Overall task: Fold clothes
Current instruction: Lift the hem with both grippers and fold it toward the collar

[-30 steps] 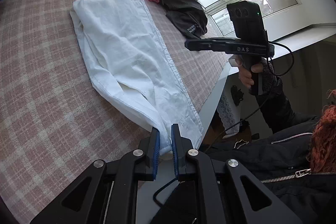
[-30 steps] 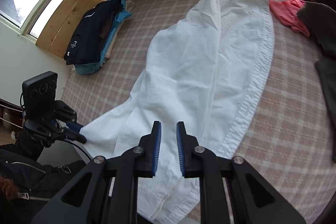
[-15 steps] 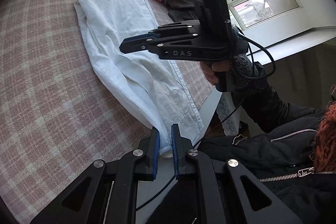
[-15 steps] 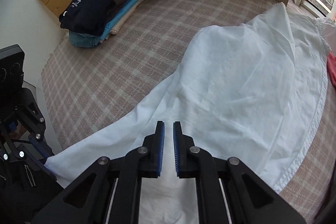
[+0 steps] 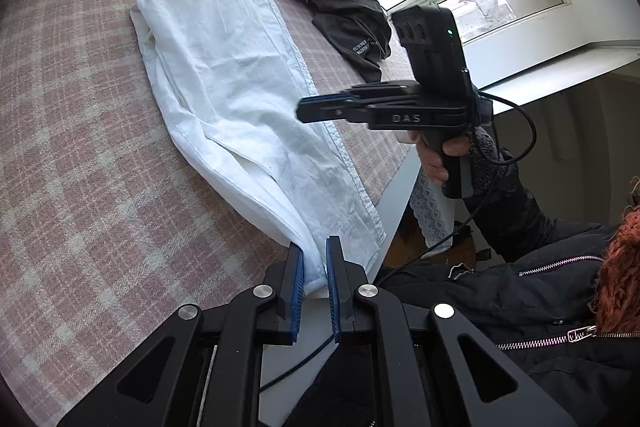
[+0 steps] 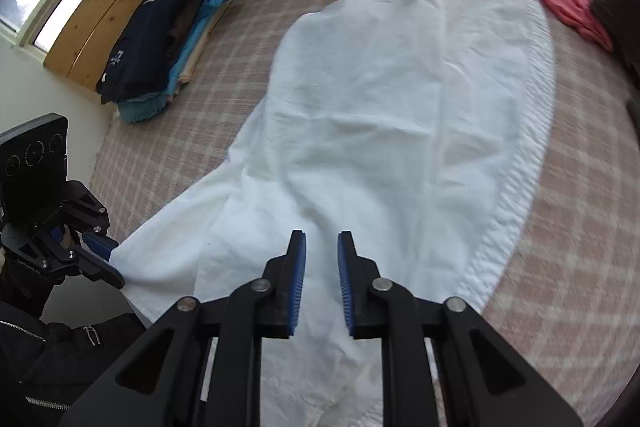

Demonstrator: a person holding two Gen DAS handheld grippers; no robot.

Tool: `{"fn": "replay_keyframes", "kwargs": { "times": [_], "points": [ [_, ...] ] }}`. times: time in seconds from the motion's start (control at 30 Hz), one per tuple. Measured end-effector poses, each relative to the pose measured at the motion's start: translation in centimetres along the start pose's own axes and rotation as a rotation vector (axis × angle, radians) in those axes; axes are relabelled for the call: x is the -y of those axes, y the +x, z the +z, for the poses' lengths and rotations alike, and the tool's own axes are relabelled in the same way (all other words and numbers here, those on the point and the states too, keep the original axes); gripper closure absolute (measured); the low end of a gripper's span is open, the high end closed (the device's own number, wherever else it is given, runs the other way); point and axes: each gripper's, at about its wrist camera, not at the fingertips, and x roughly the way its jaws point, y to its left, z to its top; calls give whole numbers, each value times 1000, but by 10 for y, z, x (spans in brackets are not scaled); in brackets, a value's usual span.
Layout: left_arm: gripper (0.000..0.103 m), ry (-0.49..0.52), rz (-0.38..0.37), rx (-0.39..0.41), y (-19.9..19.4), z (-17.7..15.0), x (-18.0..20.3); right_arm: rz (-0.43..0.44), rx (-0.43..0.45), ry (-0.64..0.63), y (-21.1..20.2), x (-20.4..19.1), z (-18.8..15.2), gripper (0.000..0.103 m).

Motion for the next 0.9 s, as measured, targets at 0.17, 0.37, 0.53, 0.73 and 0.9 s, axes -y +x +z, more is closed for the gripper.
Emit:
{"fn": "replay_keyframes", "kwargs": {
  "times": [0.17,0.37,0.53,0.73,0.9],
  "points": [
    [93,27,-21,-51,7,5,-1,-31,35,284,-23,42,-91,64],
    [93,62,-21,-115,14,8,-1,30,34,354,-2,18,-126,64],
    [94,96,1,-143,15,6,5,-79,1,248,9,-16,-126,64],
    [94,135,47,-142,15,5,11,-14,-71,210,20,-26,-109,96],
    [94,159,66,-119,3,7,17,181,25,259,-18,-17,-79,97]
  ]
}}
